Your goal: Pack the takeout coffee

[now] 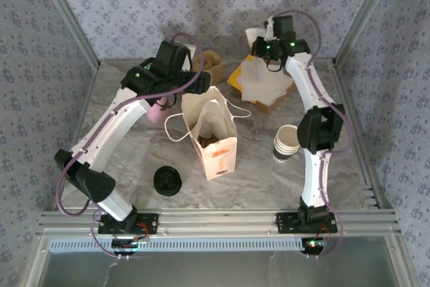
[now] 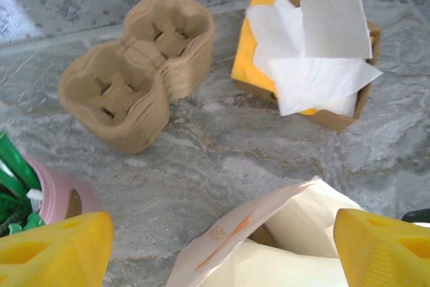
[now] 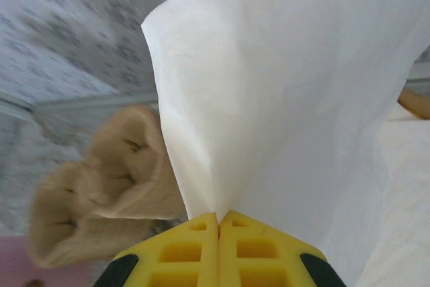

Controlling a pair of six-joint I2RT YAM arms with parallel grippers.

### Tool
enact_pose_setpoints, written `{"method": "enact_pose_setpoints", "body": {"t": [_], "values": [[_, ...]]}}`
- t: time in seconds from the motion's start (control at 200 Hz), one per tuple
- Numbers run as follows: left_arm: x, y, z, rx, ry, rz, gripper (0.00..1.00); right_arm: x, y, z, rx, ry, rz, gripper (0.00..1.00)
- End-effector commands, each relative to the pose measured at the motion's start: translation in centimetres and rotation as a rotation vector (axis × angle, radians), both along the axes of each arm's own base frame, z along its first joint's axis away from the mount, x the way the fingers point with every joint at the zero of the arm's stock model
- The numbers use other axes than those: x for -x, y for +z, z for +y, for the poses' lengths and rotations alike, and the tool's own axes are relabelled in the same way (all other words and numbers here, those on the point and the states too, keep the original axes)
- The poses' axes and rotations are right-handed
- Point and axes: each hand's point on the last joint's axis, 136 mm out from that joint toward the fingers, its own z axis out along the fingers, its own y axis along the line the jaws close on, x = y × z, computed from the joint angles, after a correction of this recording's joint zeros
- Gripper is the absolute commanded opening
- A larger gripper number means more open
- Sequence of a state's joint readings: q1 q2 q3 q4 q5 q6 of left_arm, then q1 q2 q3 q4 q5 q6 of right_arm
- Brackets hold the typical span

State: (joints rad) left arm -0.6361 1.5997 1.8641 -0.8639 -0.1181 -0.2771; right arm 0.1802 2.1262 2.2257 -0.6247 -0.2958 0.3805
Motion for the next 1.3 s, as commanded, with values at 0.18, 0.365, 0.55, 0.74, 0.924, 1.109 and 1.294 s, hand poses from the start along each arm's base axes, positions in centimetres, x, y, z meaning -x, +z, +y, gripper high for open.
{"method": "enact_pose_setpoints", "body": {"t": [0.18, 0.365, 0.55, 0.74, 0.924, 1.109, 1.294], "values": [[3.8, 7.2, -4.6, 0.038, -0.233, -0.216, 0.91, 5.7, 13.5, 0.4, -0.400, 0.100, -0.151, 0.00], [7.9, 10.0, -8.1, 0.018, -0.347, -0.451, 1.00, 11.2, 21.2, 2.2, -0.621, 0.183, -0.224, 0.00], [10.0, 13.3, -7.6, 0.143, -0.265, -0.612, 1.00, 18.1, 26.3, 4.1, -0.708, 0.245, -0.268, 0.00], [12.5, 15.4, -7.8, 0.146, -0.276, -0.779, 1.00, 23.5, 29.0, 6.1, -0.800, 0.304, -0.263, 0.00], [13.5, 17.0, -8.0, 0.107, -0.247, -0.898, 1.00, 27.0, 30.4, 6.5, -0.864, 0.316, -0.250, 0.00], [13.1, 17.9, -7.3, 0.040, -0.202, -0.955, 0.92, 29.1, 31.0, 6.5, -0.922, 0.320, -0.231, 0.00], [12.8, 17.8, -7.6, 0.003, -0.205, -0.961, 0.54, 30.1, 31.2, 6.3, -0.972, 0.315, -0.218, 0.00]]}}
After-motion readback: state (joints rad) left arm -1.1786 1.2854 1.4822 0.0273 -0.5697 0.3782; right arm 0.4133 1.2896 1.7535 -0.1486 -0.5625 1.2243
